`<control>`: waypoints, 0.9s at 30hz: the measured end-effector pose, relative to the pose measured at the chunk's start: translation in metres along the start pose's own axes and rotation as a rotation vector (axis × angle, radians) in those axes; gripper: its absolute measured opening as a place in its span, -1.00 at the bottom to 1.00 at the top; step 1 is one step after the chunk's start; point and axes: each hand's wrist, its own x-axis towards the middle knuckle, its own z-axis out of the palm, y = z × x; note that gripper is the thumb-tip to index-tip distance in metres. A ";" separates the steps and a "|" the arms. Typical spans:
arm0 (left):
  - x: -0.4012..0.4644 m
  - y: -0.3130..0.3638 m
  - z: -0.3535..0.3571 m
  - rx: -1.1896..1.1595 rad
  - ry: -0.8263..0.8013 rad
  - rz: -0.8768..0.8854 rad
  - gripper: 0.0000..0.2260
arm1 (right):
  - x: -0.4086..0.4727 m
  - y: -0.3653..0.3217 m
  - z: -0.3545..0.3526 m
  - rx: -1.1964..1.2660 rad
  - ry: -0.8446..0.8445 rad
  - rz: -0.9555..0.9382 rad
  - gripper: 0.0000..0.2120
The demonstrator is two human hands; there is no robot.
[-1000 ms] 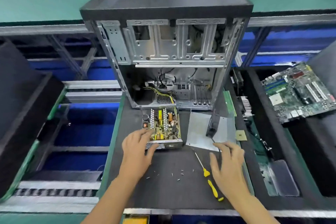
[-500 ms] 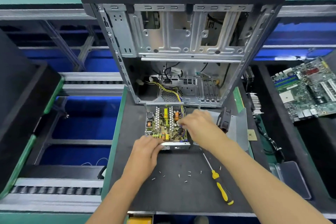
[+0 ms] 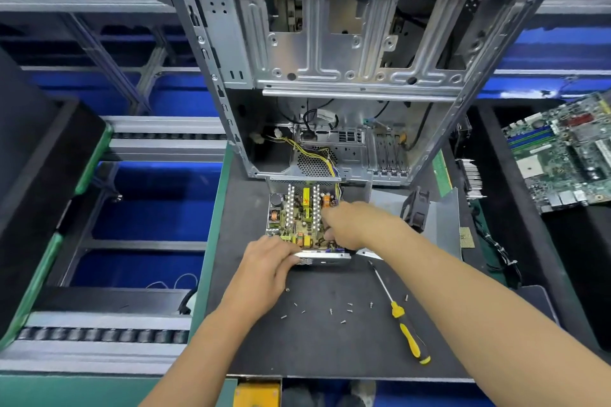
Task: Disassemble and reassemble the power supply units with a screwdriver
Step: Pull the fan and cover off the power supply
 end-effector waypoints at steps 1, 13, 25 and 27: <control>0.000 0.000 -0.001 0.001 -0.005 -0.001 -0.95 | -0.001 -0.001 -0.002 0.039 -0.020 0.005 -0.79; 0.000 0.001 -0.003 0.002 -0.022 -0.050 -0.93 | -0.004 -0.014 -0.011 0.095 -0.158 0.069 -0.72; 0.000 0.003 -0.003 -0.004 -0.040 -0.078 -0.93 | -0.004 -0.015 0.019 -0.468 0.292 0.089 -0.87; 0.000 0.000 -0.003 -0.007 -0.043 -0.081 -0.93 | -0.009 -0.008 0.018 -0.415 0.327 0.058 -0.82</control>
